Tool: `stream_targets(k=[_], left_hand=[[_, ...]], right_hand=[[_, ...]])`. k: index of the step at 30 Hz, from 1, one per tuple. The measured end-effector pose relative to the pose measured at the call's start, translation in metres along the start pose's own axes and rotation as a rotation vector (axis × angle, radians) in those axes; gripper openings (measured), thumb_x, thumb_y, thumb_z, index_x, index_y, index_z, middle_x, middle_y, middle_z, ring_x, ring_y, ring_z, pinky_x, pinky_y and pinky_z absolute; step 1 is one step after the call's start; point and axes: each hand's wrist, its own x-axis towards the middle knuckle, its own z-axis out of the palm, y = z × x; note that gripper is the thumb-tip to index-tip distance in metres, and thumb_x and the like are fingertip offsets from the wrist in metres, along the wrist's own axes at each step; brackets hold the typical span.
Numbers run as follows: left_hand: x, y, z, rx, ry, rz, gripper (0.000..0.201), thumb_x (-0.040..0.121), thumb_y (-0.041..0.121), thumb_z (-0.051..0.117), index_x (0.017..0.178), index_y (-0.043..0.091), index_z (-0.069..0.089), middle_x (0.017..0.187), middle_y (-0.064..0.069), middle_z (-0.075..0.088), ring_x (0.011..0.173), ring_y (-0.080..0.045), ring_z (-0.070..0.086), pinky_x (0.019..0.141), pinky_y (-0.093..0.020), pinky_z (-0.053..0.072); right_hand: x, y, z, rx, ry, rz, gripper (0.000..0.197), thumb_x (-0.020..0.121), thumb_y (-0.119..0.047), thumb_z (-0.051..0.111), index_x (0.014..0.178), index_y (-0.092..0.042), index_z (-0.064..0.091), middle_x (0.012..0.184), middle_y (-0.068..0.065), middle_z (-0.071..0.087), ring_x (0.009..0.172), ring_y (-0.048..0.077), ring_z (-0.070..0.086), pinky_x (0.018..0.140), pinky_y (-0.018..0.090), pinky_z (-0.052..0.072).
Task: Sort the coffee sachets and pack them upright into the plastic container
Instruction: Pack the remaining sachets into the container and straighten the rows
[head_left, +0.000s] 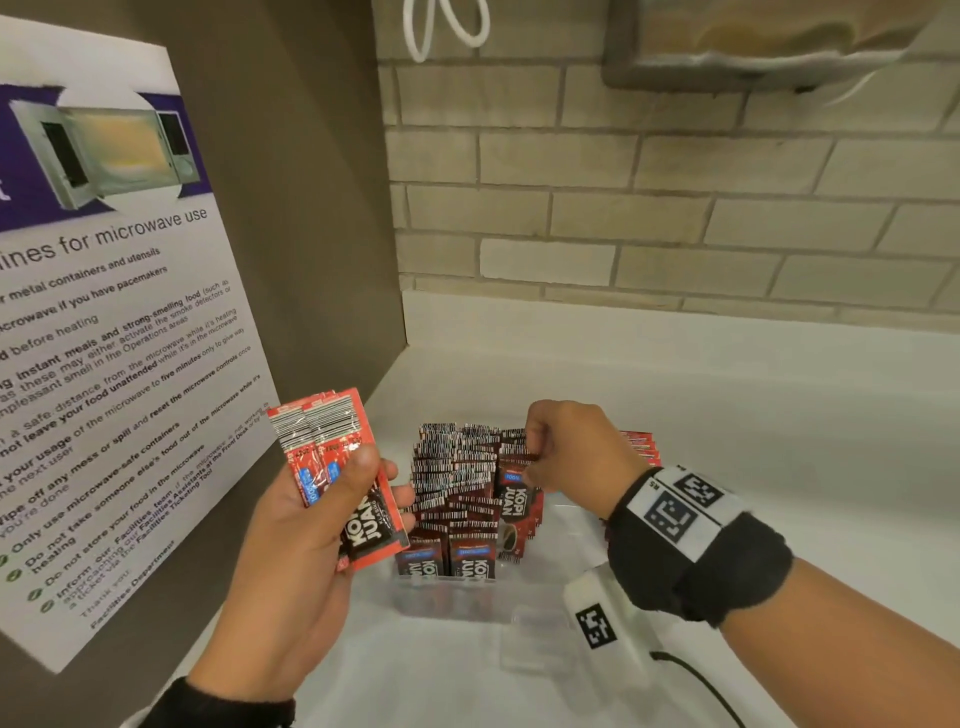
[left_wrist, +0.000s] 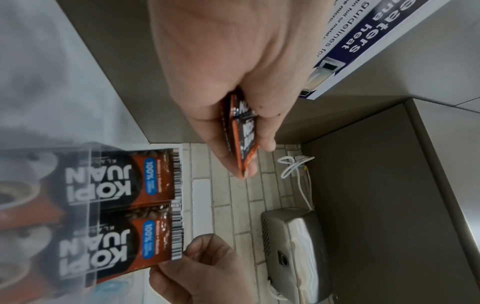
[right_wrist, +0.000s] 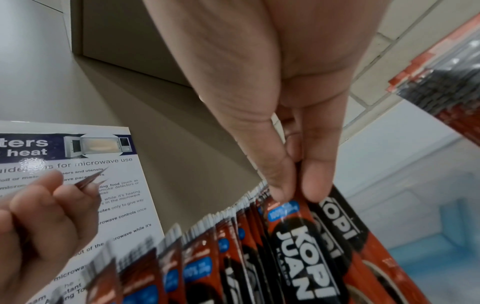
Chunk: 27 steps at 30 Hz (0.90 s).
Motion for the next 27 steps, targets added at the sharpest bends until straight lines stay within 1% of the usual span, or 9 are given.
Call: stream_targets(k=[2,5,10,13,15,17,19,23,27], left_hand=[[0.001,-0.003,-0.001,0.008,0.008,-0.013,0.066,0.043,0.051,0.084,0.093,0.014,0.062,0.073,0.000,0.069,0.064,-0.013,0.070,0.051,-0.022,0.053],[0.002,-0.005,-0.002,-0.012,0.006,-0.031,0.049,0.054,0.040,0.070,0.093,0.013,0.060,0.069,0.001,0.068,0.061,-0.012,0.069,0.049,-0.021,0.052],[0.000,-0.005,0.001,-0.018,-0.011,-0.026,0.049,0.055,0.045,0.077,0.090,0.014,0.062,0.072,0.000,0.068,0.064,-0.013,0.069,0.051,-0.022,0.053],[0.003,-0.005,0.006,-0.033,-0.014,-0.036,0.024,0.073,0.029,0.064,0.091,0.015,0.060,0.068,0.002,0.068,0.060,-0.011,0.068,0.048,-0.022,0.052],[0.005,-0.004,0.014,-0.013,-0.034,-0.044,0.017,0.076,0.024,0.060,0.090,0.015,0.059,0.066,0.002,0.067,0.058,-0.012,0.067,0.047,-0.022,0.051],[0.008,-0.004,0.024,0.003,-0.052,-0.040,0.022,0.075,0.024,0.062,0.093,0.012,0.061,0.072,-0.004,0.069,0.064,-0.016,0.067,0.053,-0.026,0.053],[0.009,-0.004,0.033,0.029,-0.057,-0.027,0.034,0.073,0.027,0.064,0.102,0.010,0.063,0.087,-0.011,0.072,0.078,-0.024,0.069,0.065,-0.033,0.056],[0.004,-0.006,0.044,0.013,-0.059,-0.010,0.038,0.072,0.032,0.063,0.104,0.012,0.064,0.088,-0.010,0.071,0.079,-0.022,0.068,0.064,-0.028,0.055],[0.003,-0.006,0.044,-0.019,-0.042,-0.022,0.032,0.076,0.034,0.060,0.102,0.016,0.066,0.085,-0.007,0.069,0.078,-0.019,0.066,0.066,-0.030,0.056]], right_hand=[[-0.001,0.001,-0.001,-0.016,-0.001,0.009,0.038,0.075,0.001,0.068,0.067,-0.022,0.039,0.073,-0.004,0.046,0.071,0.017,0.048,0.051,0.017,0.034],[-0.002,0.004,-0.003,-0.020,0.009,0.008,0.038,0.075,0.001,0.069,0.069,-0.021,0.038,0.084,0.002,0.049,0.075,0.018,0.046,0.052,0.017,0.033],[-0.008,0.008,-0.009,0.005,0.106,-0.001,0.033,0.077,-0.004,0.069,0.074,-0.022,0.042,0.089,0.002,0.047,0.073,0.014,0.046,0.055,0.014,0.030],[-0.018,0.002,-0.017,0.180,0.205,-0.026,0.024,0.082,-0.012,0.067,0.076,-0.023,0.046,0.085,-0.001,0.051,0.067,0.008,0.047,0.059,0.014,0.036],[-0.029,-0.013,-0.019,0.475,0.118,-0.043,0.016,0.083,-0.017,0.068,0.079,-0.018,0.052,0.079,-0.001,0.055,0.065,0.013,0.055,0.063,0.023,0.047],[-0.043,-0.032,-0.015,0.777,-0.078,-0.061,0.018,0.080,-0.017,0.071,0.087,-0.013,0.055,0.078,0.003,0.056,0.065,0.017,0.057,0.060,0.030,0.051],[-0.052,-0.046,-0.005,0.841,-0.154,-0.121,0.027,0.076,-0.013,0.075,0.094,-0.015,0.055,0.078,0.004,0.055,0.066,0.016,0.054,0.060,0.030,0.052],[-0.052,-0.056,0.016,0.771,0.049,-0.189,0.035,0.075,-0.001,0.071,0.096,-0.021,0.051,0.074,0.001,0.053,0.064,0.013,0.050,0.064,0.030,0.049],[-0.056,-0.058,0.025,0.793,0.091,-0.143,0.037,0.074,-0.011,0.075,0.096,-0.027,0.049,0.079,-0.003,0.051,0.065,0.011,0.050,0.066,0.029,0.049]])
